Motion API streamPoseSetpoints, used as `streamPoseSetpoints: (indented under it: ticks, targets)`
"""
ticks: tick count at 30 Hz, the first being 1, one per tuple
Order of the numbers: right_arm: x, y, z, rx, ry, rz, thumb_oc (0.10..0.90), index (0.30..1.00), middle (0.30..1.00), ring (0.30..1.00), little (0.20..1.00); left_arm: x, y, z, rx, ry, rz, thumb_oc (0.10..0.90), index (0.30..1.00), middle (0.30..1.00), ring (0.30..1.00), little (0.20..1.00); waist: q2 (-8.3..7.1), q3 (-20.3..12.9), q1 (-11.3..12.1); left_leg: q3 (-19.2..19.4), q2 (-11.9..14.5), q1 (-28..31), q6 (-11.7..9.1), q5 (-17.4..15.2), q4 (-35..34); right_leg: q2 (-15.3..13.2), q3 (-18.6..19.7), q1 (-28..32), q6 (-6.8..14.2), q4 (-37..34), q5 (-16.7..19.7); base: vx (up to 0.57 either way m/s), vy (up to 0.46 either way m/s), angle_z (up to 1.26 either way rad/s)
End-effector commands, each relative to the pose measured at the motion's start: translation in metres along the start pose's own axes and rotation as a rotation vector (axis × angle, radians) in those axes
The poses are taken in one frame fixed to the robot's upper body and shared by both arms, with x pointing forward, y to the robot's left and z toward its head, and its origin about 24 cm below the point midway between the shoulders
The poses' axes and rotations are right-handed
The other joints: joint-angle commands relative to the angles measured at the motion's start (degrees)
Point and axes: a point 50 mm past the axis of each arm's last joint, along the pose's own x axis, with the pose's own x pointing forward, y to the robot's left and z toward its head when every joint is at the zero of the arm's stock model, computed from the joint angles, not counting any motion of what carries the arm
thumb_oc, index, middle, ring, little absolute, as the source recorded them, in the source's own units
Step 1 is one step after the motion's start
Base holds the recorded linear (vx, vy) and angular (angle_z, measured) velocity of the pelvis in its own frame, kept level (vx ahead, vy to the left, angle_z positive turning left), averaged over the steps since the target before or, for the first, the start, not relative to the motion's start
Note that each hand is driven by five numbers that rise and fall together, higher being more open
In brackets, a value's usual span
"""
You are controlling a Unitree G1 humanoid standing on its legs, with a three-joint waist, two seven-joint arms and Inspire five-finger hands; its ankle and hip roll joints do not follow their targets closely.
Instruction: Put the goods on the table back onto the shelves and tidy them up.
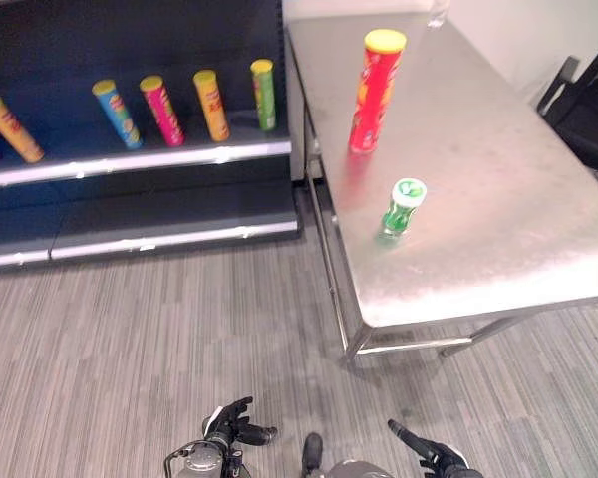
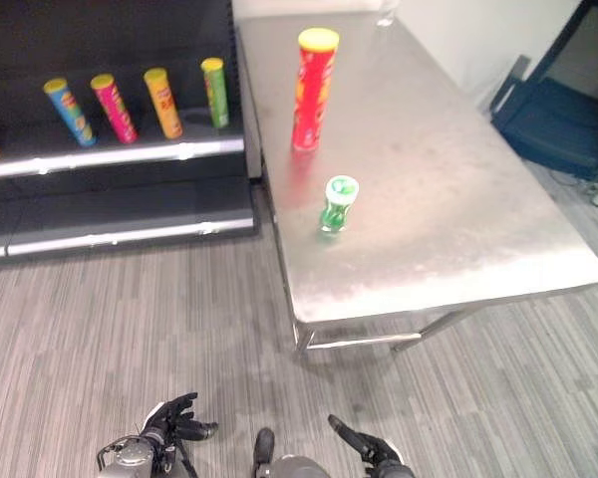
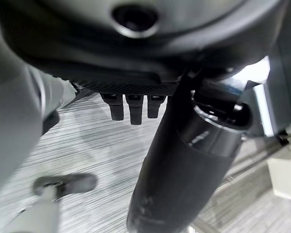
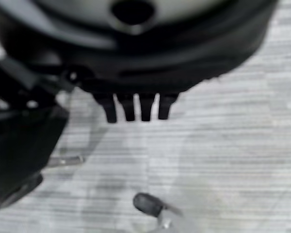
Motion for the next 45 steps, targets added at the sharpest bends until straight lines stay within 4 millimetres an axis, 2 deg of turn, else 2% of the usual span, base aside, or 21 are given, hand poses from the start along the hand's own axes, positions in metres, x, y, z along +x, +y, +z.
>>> streamPoseSetpoints:
  ticks: [1,2,10,14,15,17,21,24,25,27,28,31,32,33,34,35,36,38,40,41,45]
  targets:
    - [-0.005,-0.013,-0.014,-0.011,0.008,-0.04,0.8,0.9,0.9,0.9,0.9,0.004,0.006,0.036,-0.012,-0.148,0.007,0.8,0.9,0.9,0.9,0.9,1.73,-2.38,-0.6,3.2,-3.06,3.66,4.02,-2.07,1.13,-11.98,2.99,0.72,10.65,0.27,-3.94,0.31,0.225,-0.76]
    - [-0.004,-0.007,-0.012,-0.023,0.011,-0.025,0.8,0.9,0.9,0.9,0.9,0.004,0.01,0.037,-0.014,-0.152,0.018,0.8,0.9,0.9,0.9,0.9,1.17,-2.83,-0.07,4.27,-4.59,4.56,5.22,-3.35,0.48,-13.32,3.53,0.67,11.34,1.31,-3.97,0.2,0.163,-0.65]
    - [0.0,0.002,-0.002,-0.012,-0.003,-0.015,0.8,0.9,0.9,0.9,0.9,0.006,0.027,0.037,-0.039,-0.131,0.089,0.8,0.9,0.9,0.9,0.9,0.49,-2.43,0.22,7.85,-7.33,6.21,8.5,-7.24,0.48,-17.19,3.72,-7.01,13.53,13.69,-3.14,0.08,0.112,-0.1]
    - [-0.001,0.001,-0.006,0.044,0.015,-0.032,0.8,0.9,0.9,0.9,0.9,0.006,0.032,0.035,-0.046,-0.123,0.112,0.8,0.9,0.9,0.9,0.9,0.21,-2.36,-0.46,8.79,-7.68,6.53,8.31,-8.03,0.48,-18.23,2.99,-9.04,13.68,10.6,0.01,0.0,-0.008,0.02]
    - [-0.002,-0.011,-0.016,0.136,0.056,-0.081,0.8,0.9,0.9,0.9,0.9,0.006,0.037,0.033,-0.023,-0.106,0.126,0.8,0.9,0.9,0.9,0.9,0.19,-2.32,-1.62,8.8,-8.02,6.38,8.22,-8.25,0.48,-17.71,4.31,-8.96,14.38,5.85,1.2,0.02,-0.042,-0.08]
    - [-0.003,-0.015,-0.022,0.191,0.073,-0.104,0.8,0.9,0.9,0.9,0.9,0.006,0.037,0.031,-0.032,-0.097,0.128,0.8,0.9,0.9,0.9,0.9,-0.04,-2.29,-1.96,9.19,-8.13,7.11,8.14,-8.3,0.48,-17.64,4.97,-9.09,14.21,5.71,1.37,0.04,-0.012,0.08]
    - [-0.019,-0.062,-0.058,0.415,0.152,-0.277,0.8,0.9,0.9,0.9,0.9,0.004,0.046,0.028,-0.065,-0.094,0.14,0.8,0.9,0.9,0.9,0.9,-0.63,-3.42,-3.17,10.12,-7.51,8.15,7.58,-7.92,0.48,-16.35,5.05,-7.14,14.21,2.32,2.1,0.07,-0.073,-0.06]
    - [-0.051,-0.147,-0.062,0.534,0.038,-0.532,0.8,0.9,0.9,0.9,0.9,0.001,0.051,0.025,-0.067,-0.102,0.137,0.8,0.9,0.9,0.9,0.9,-0.83,-4.0,-4.54,9.99,-6.94,8.55,6.96,-7.7,0.48,-15.64,4.03,-5.37,14.4,0.78,1.93,0.08,-0.073,-0.2]
    - [-0.083,-0.203,-0.041,0.519,-0.152,-0.698,0.8,0.9,0.9,0.9,0.9,0.0,0.049,0.022,-0.064,-0.099,0.126,0.8,0.9,0.9,0.9,0.9,-0.8,-4.41,-5.73,10.1,-6.82,8.9,6.72,-7.87,0.48,-15.45,3.7,-4.71,14.56,0.37,1.51,0.07,-0.038,0.0]
    - [-0.125,-0.251,-0.004,0.475,-0.381,-0.855,0.8,0.9,0.9,0.9,0.9,0.0,0.044,0.019,-0.067,-0.092,0.11,0.8,0.9,0.9,0.9,0.9,-0.68,-4.76,-6.86,10.15,-6.72,9.24,6.55,-8.19,0.48,-15.24,3.78,-4.43,14.66,0.3,1.24,0.04,-0.015,-0.02]
    - [-0.126,-0.251,-0.005,0.476,-0.379,-0.858,0.8,0.9,0.9,0.9,0.9,0.001,0.043,0.019,-0.066,-0.092,0.107,0.8,0.9,0.9,0.9,0.9,-0.57,-4.77,-6.78,10.12,-6.7,9.25,6.54,-8.2,0.48,-15.22,3.74,-4.4,14.66,0.3,1.23,0.02,-0.003,-0.07]
    - [-0.19,-0.279,0.066,0.351,-0.777,-0.997,0.8,0.9,0.9,0.9,0.9,0.0,0.034,0.015,-0.068,-0.085,0.091,0.8,0.9,0.9,0.9,0.9,-0.25,-5.03,-7.68,10.21,-6.53,9.6,6.54,-8.45,0.48,-15.18,3.71,-4.04,14.62,0.39,0.77,0.02,-0.009,-0.03]
    - [-0.236,-0.287,0.109,0.24,-1.013,-1.053,0.8,0.9,0.9,0.9,0.9,0.0,0.03,0.014,-0.06,-0.09,0.076,0.8,0.9,0.9,0.9,0.9,-0.08,-5.31,-7.57,10.2,-6.4,9.76,6.52,-8.58,0.48,-15.04,3.74,-3.82,14.49,0.42,0.39,0.03,-0.021,-0.04]
    - [-0.254,-0.287,0.126,0.202,-1.109,-1.07,0.8,0.9,0.9,0.9,0.9,0.0,0.029,0.013,-0.055,-0.09,0.068,0.8,0.9,0.9,0.9,0.9,-0.03,-5.48,-7.38,10.24,-6.34,9.86,6.49,-8.6,0.48,-14.95,3.65,-3.7,14.47,0.44,0.22,0.0,0.0,0.0]
    - [-0.255,-0.287,0.126,0.202,-1.109,-1.071,0.8,0.9,0.9,0.9,0.9,0.0,0.029,0.013,-0.056,-0.09,0.068,0.8,0.9,0.9,0.9,0.9,0.04,-5.46,-7.39,10.24,-6.32,9.87,6.48,-8.61,0.48,-14.94,3.65,-3.69,14.46,0.45,0.21,0.02,-0.014,0.05]
    - [-0.291,-0.282,0.161,0.108,-1.304,-1.076,0.8,0.9,0.9,0.9,0.9,-0.001,0.028,0.012,-0.043,-0.096,0.054,0.8,0.9,0.9,0.9,0.9,0.07,-5.76,-6.73,10.29,-6.16,10.0,6.37,-8.59,0.48,-14.87,3.44,-3.44,14.37,0.47,-0.04,0.01,-0.011,0.09]
    - [-0.291,-0.282,0.161,0.107,-1.305,-1.076,0.8,0.9,0.9,0.9,0.9,-0.001,0.028,0.012,-0.044,-0.096,0.054,0.8,0.9,0.9,0.9,0.9,0.1,-5.74,-6.8,10.29,-6.15,10.02,6.36,-8.6,0.48,-14.85,3.44,-3.42,14.36,0.48,-0.05,0.01,-0.018,0.1]
    - [-0.314,-0.267,0.206,-0.018,-1.476,-0.961,0.8,0.9,0.9,0.9,0.9,-0.003,0.025,0.01,-0.031,-0.104,0.028,0.8,0.9,0.9,0.9,0.9,-0.22,-6.16,-5.14,10.26,-5.96,10.23,6.18,-8.41,0.48,-14.65,2.88,-2.91,14.21,0.48,-0.27,0.0,-0.011,0.02]
    - [-0.312,-0.26,0.22,-0.057,-1.49,-0.899,0.8,0.9,0.9,0.9,0.9,-0.004,0.024,0.01,-0.033,-0.106,0.023,0.8,0.9,0.9,0.9,0.9,-0.39,-6.27,-4.86,10.23,-5.86,10.31,6.1,-8.31,0.48,-14.57,2.66,-2.79,14.14,0.51,-0.26,0.0,-0.021,0.03]
    - [-0.302,-0.242,0.239,-0.18,-1.469,-0.773,0.8,0.9,0.9,0.9,0.9,-0.004,0.022,0.009,-0.025,-0.107,0.005,0.8,0.9,0.9,0.9,0.9,-0.71,-6.34,-3.61,10.21,-5.69,10.41,5.97,-8.04,0.48,-14.41,2.25,-2.48,13.96,0.56,-0.25,0.0,-0.043,0.14]
    - [-0.288,-0.219,0.258,-0.299,-1.45,-0.626,0.8,0.9,0.9,0.9,0.9,-0.005,0.019,0.007,-0.025,-0.103,-0.01,0.8,0.9,0.9,0.9,0.9,-1.03,-6.31,-2.65,9.87,-5.42,10.39,5.83,-7.73,0.48,-14.19,1.66,-2.02,13.67,0.58,-0.34,0.0,-0.032,0.12]
